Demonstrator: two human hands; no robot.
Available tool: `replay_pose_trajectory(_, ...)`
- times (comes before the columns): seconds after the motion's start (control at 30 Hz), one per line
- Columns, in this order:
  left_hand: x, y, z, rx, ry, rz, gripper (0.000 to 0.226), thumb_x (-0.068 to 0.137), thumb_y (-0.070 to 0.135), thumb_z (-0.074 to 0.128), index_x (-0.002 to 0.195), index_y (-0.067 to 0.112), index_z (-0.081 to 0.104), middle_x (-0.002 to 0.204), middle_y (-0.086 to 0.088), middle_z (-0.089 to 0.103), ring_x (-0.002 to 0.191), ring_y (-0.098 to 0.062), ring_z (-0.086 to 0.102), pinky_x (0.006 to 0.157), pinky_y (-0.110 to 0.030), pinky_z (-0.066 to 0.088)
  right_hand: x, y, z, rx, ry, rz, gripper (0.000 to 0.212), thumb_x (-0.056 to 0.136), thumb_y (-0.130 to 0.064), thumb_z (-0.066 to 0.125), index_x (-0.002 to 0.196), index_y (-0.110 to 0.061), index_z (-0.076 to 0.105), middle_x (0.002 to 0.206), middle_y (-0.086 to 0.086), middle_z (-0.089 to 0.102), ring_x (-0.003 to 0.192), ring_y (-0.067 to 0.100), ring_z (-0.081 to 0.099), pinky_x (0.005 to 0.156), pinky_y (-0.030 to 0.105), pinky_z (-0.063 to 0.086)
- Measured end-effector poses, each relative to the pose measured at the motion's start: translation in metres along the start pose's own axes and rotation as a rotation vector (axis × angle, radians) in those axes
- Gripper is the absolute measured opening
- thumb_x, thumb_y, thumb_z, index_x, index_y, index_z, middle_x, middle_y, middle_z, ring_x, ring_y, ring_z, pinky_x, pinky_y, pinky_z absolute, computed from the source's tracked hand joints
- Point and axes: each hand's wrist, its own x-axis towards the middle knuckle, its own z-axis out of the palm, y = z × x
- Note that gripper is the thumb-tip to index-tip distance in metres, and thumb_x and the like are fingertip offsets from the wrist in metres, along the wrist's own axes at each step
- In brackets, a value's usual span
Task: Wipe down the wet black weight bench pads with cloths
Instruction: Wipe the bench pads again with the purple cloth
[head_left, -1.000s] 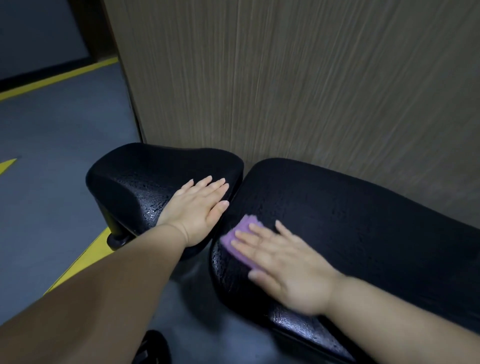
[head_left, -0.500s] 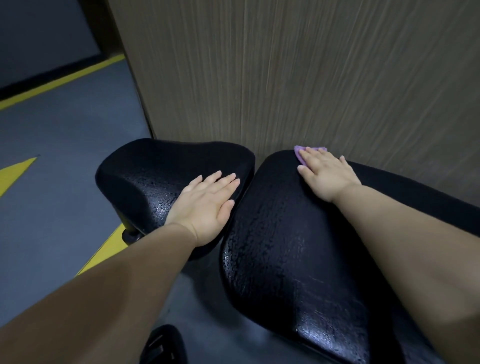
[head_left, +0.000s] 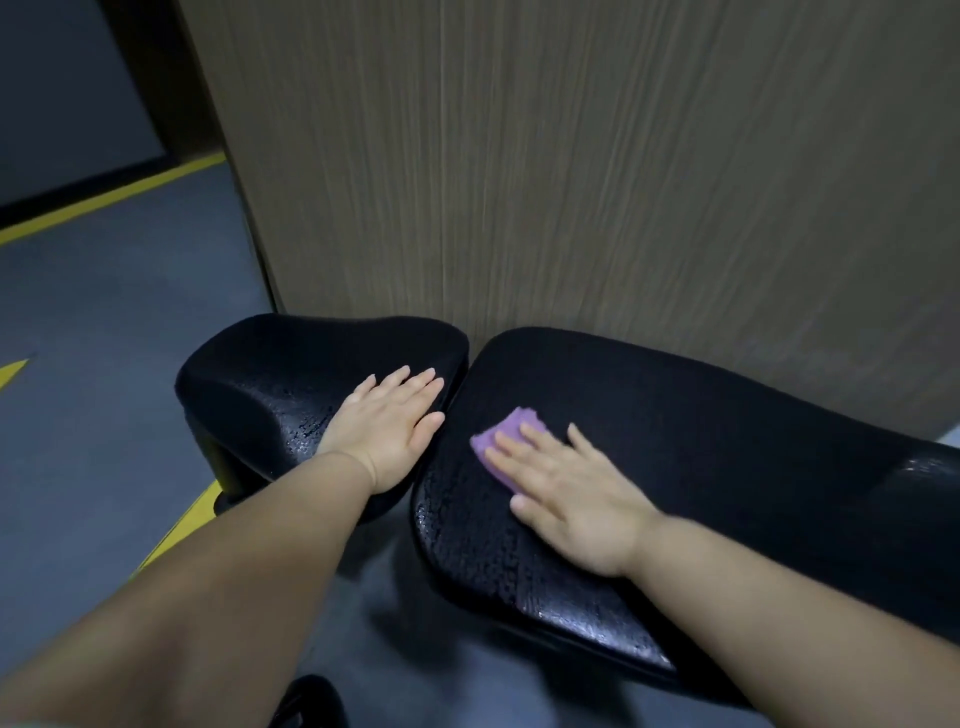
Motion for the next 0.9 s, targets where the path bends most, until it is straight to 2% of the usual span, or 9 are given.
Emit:
replay_pose_trajectory(0.17, -0.019, 0.037, -0.006, -0.078, -0.092, -0.084, 0.056, 0.104, 0.048, 0.013, 0.156, 0.027, 0.012, 0.163, 0.013, 0.003, 0.150, -0.013, -0.007, 0.121, -0.039, -0.006, -0.065, -0.022, 0.008, 0.086, -0.049, -0.113, 0.057, 0.096, -0.047, 0.019, 0.151, -0.041, 0.006, 0.156, -0.023, -0.006, 0.141, -0.003, -0.022, 0.116, 0.035, -0.019)
replay_pose_trajectory(0.3, -0.033, 0.074, -0.008, -0.198, -0.152, 0.010, 0.055, 0.105, 0.044, 0.012, 0.156, 0.026, 0.007, 0.163, 0.013, -0.001, 0.148, -0.007, -0.010, 0.119, -0.031, -0.010, -0.093, -0.019, 0.005, 0.204, -0.070, -0.111, 0.054, 0.098, -0.036, 0.035, 0.149, -0.044, 0.019, 0.154, -0.030, 0.004, 0.138, -0.011, -0.019, 0.115, 0.038, -0.020)
replay_pose_trajectory(0.4, -0.034, 0.094, -0.009, -0.243, -0.169, -0.011, 0.054, 0.105, 0.043, 0.011, 0.156, 0.025, 0.008, 0.163, 0.013, -0.001, 0.148, -0.005, -0.008, 0.120, -0.031, -0.008, -0.102, -0.025, -0.004, 0.193, -0.022, -0.066, 0.060, 0.085, -0.045, 0.024, 0.145, -0.043, 0.033, 0.153, -0.029, 0.020, 0.141, -0.011, -0.005, 0.111, 0.049, -0.025)
replay_pose_trajectory(0.47, -0.032, 0.101, -0.011, -0.263, -0.156, -0.057, 0.053, 0.105, 0.042, 0.010, 0.156, 0.025, 0.010, 0.162, 0.014, 0.000, 0.149, -0.005, -0.007, 0.120, -0.031, -0.006, -0.097, -0.036, -0.007, 0.169, 0.054, -0.030, 0.062, 0.085, -0.051, 0.016, 0.139, -0.037, 0.044, 0.149, -0.021, 0.036, 0.144, -0.004, 0.010, 0.110, 0.047, -0.027)
replay_pose_trajectory(0.53, -0.029, 0.104, -0.012, -0.259, -0.149, -0.078, 0.053, 0.105, 0.042, 0.009, 0.156, 0.026, 0.009, 0.162, 0.015, 0.000, 0.148, -0.005, -0.007, 0.120, -0.031, -0.006, -0.088, -0.052, -0.003, 0.229, 0.156, 0.061, 0.060, 0.089, -0.048, 0.013, 0.132, -0.031, 0.050, 0.142, -0.012, 0.047, 0.142, 0.005, 0.023, 0.115, 0.035, -0.017)
replay_pose_trajectory(0.6, -0.029, 0.104, -0.011, -0.258, -0.152, -0.091, 0.053, 0.105, 0.042, 0.008, 0.156, 0.027, 0.007, 0.162, 0.016, -0.002, 0.148, -0.004, -0.008, 0.121, -0.032, -0.007, -0.080, -0.063, 0.011, 0.224, 0.194, 0.158, 0.054, 0.090, -0.039, 0.020, 0.126, -0.029, 0.060, 0.135, -0.011, 0.054, 0.136, 0.005, 0.037, 0.119, 0.028, 0.005)
replay_pose_trajectory(0.7, -0.026, 0.106, -0.010, -0.244, -0.153, -0.089, 0.054, 0.104, 0.043, 0.008, 0.156, 0.028, 0.004, 0.162, 0.017, -0.005, 0.148, -0.004, -0.011, 0.121, -0.034, -0.008, -0.069, -0.062, 0.028, 0.180, 0.107, 0.181, 0.049, 0.082, -0.040, 0.037, 0.114, -0.028, 0.071, 0.124, -0.012, 0.064, 0.120, 0.005, 0.056, 0.106, 0.029, 0.027)
replay_pose_trajectory(0.83, -0.017, 0.108, -0.009, -0.227, -0.164, -0.090, 0.055, 0.104, 0.045, 0.008, 0.156, 0.028, 0.002, 0.161, 0.017, -0.008, 0.148, -0.005, -0.013, 0.121, -0.035, -0.009, -0.059, -0.032, 0.025, 0.060, 0.172, 0.213, 0.054, 0.090, -0.039, 0.032, 0.132, -0.020, 0.058, 0.140, -0.006, 0.053, 0.132, 0.010, 0.045, 0.111, 0.034, 0.029)
replay_pose_trajectory(0.9, -0.013, 0.109, -0.009, -0.220, -0.162, -0.093, 0.055, 0.104, 0.045, 0.009, 0.156, 0.029, 0.002, 0.161, 0.017, -0.008, 0.148, -0.006, -0.013, 0.121, -0.036, -0.008, -0.048, -0.008, 0.014, 0.052, 0.141, 0.148, 0.066, 0.092, -0.043, 0.012, 0.150, -0.018, 0.030, 0.157, -0.006, 0.022, 0.146, 0.008, 0.014, 0.120, 0.033, 0.003)
